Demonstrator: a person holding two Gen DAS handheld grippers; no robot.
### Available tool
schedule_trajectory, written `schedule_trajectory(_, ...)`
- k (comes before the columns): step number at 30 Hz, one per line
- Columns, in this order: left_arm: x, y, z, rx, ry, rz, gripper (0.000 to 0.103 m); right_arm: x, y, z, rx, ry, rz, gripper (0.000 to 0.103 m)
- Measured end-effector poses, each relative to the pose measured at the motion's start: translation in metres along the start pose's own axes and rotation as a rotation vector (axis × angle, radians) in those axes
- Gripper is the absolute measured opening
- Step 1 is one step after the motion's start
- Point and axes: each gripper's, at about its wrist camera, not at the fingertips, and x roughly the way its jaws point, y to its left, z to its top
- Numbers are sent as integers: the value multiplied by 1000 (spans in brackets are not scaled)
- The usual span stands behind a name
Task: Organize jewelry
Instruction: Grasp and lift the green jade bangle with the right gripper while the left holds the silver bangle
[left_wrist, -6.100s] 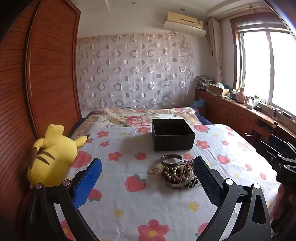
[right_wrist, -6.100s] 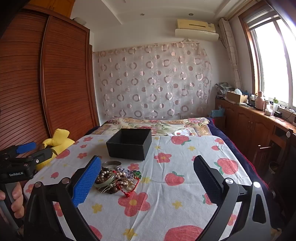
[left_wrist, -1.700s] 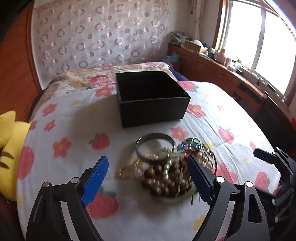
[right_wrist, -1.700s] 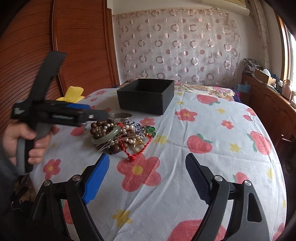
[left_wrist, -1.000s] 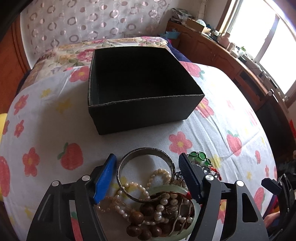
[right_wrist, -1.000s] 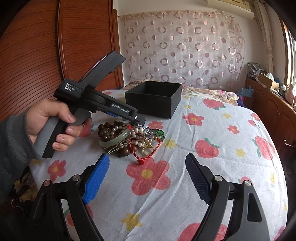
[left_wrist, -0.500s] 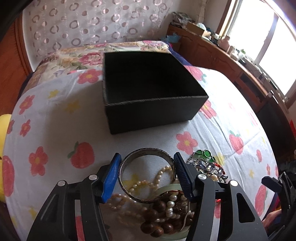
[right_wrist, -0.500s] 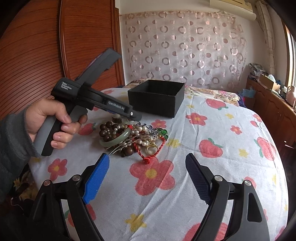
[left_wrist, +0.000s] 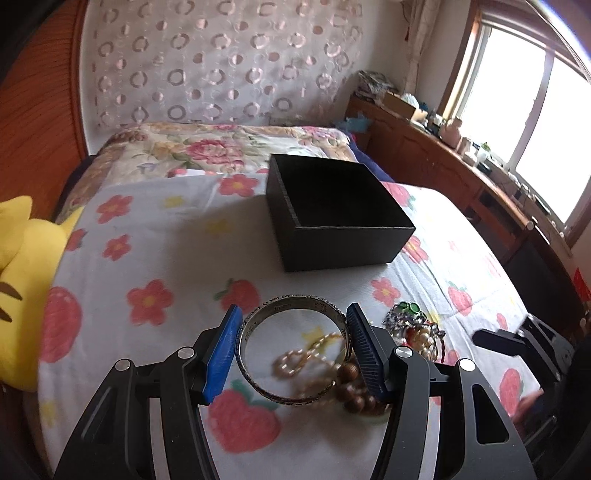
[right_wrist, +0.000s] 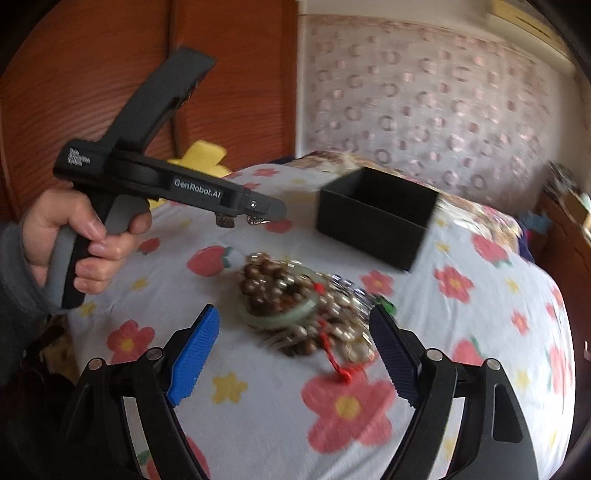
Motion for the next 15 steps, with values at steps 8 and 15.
schedule_trajectory(8, -18, 25, -18, -30, -25, 12, 56, 35, 9, 21, -128, 103, 48, 85)
schedule_trajectory(15, -25, 38, -29, -43, -33, 19, 56, 59, 14, 29, -210, 197, 48, 89)
